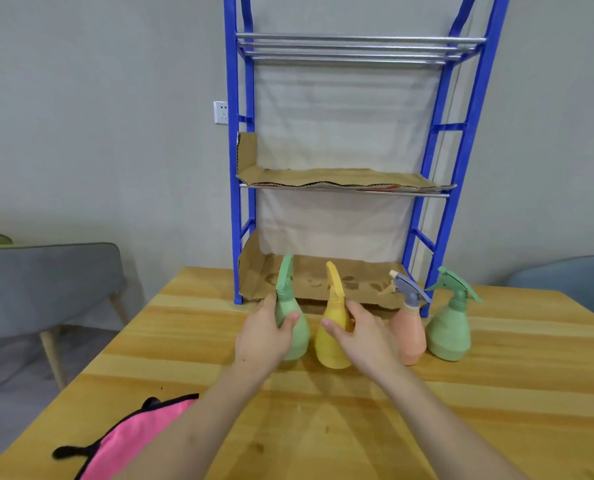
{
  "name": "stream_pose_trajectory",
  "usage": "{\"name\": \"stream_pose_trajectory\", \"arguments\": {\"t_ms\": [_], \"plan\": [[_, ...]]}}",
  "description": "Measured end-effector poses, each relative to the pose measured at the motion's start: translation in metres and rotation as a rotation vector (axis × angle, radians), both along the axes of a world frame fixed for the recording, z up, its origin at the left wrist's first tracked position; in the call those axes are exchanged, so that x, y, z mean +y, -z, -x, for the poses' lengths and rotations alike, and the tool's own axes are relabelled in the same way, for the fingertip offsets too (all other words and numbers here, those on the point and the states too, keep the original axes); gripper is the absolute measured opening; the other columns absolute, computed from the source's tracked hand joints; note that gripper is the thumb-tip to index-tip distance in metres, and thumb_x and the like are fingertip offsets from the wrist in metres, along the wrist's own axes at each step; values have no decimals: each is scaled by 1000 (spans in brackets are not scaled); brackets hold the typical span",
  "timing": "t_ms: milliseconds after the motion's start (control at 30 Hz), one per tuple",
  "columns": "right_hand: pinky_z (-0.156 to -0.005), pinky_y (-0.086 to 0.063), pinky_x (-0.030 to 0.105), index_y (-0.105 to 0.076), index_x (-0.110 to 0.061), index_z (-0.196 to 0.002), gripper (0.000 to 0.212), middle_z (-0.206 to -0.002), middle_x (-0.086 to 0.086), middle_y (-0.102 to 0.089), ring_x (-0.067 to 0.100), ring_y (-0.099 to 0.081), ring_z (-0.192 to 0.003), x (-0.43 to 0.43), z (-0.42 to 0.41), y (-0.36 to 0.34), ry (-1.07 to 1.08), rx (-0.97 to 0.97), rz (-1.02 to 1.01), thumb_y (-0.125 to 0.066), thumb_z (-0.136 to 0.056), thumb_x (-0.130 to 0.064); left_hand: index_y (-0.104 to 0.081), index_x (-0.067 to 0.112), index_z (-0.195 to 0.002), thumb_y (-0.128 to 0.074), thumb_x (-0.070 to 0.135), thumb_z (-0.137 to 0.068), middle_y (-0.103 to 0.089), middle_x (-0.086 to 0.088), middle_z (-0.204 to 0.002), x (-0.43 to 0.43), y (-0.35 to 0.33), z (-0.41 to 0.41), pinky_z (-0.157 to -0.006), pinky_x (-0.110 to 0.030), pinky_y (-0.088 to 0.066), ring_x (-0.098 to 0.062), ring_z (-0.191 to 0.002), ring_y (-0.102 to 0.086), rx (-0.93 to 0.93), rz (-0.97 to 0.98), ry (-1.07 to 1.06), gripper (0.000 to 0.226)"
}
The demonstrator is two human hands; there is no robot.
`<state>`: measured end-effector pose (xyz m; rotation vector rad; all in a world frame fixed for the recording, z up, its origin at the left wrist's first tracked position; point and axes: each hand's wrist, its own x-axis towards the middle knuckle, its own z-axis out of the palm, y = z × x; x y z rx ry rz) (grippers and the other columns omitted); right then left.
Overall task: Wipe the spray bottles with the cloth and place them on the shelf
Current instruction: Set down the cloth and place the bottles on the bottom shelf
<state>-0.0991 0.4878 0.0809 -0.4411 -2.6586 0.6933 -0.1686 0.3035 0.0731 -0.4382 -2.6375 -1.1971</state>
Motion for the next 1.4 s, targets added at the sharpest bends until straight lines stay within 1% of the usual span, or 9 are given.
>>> {"name": "stream_pose_trajectory", "arguments": {"t_ms": [400, 500, 600, 833, 967, 1067, 1167, 1267, 1400], "plan": [[-81, -52, 44, -50, -37, -105, 42, -101, -4, -70, 31, -65, -102, 18, 107, -22, 10, 59, 22, -49, -88, -76, -54, 21, -136, -61, 35, -102, -70, -1, -116, 28, -36, 143, -88, -47, -57, -30, -108, -67, 41, -120, -49, 38], [-76, -46, 39, -55, -37, -111, 43, -103, -5, -71, 30, -65, -104, 24, 121, -24, 16, 57, 20, -48, -90, -75, -56, 20, -130, -62, 34, -102, -68, 2, -106, 38, -31, 169, -80, -39, -54, -27, -102, -68, 40, -108, -52, 32], [-75, -44, 38, -57, -37, -116, 46, -104, -7, -71, 29, -66, -102, 30, 128, -29, 14, 65, 15, -49, -90, -75, -55, 17, -134, -63, 34, -102, -69, -1, -111, 45, -25, 189, -81, -36, -50, -26, -104, -67, 44, -109, -59, 37], [-76, -47, 40, -54, -39, -112, 40, -100, -9, -69, 29, -66, -99, 39, 147, -36, 24, 81, 17, -50, -90, -72, -48, 21, -146, -64, 35, -101, -69, -4, -123, 49, -4, 209, -94, -45, -56, -28, -115, -66, 14, -115, -54, 50], [-79, -42, 39, -54, -36, -123, 42, -111, -4, -70, 33, -65, -109, 37, 160, -33, 44, 79, 39, -52, -94, -67, -41, 27, -149, -72, 34, -95, -63, -1, -129, 45, 4, 213, -95, -42, -57, -25, -118, -64, -30, -78, 13, 63], [-85, -48, 41, -54, -34, -128, 46, -116, -3, -70, 33, -64, -112, 31, 173, -23, 37, 80, 97, -54, -94, -66, -23, 28, -159, -74, 31, -92, -47, -6, -141, 41, 12, 212, -97, -39, -50, -30, -124, -59, -85, 3, 9, 84], [-92, -52, 43, -50, -34, -141, 53, -125, -5, -68, 29, -62, -120, 31, 184, -12, -11, 78, 214, -58, -96, -62, -21, 25, -161, -74, 29, -95, -46, -10, -144, 39, 17, 212, -104, -45, -48, -32, -129, -56, -96, 13, -3, 85], [-89, -42, 34, -40, -30, -152, 64, -135, -4, -61, 27, -55, -128, 35, 185, -7, -107, 21, 340, -67, -95, -47, -22, 25, -161, -73, 32, -95, -49, -8, -145, 38, 22, 214, -104, -47, -50, -30, -129, -56, -68, 17, -11, 83], [-96, -43, 37, -36, -22, -153, 68, -143, 4, -57, 30, -52, -133, 37, 190, 3, -113, -2, 305, -68, -97, -42, -24, 21, -159, -71, 39, -96, -48, -6, -151, 42, 30, 211, -100, -50, -54, -30, -130, -57, -23, 48, -67, 81]]}}
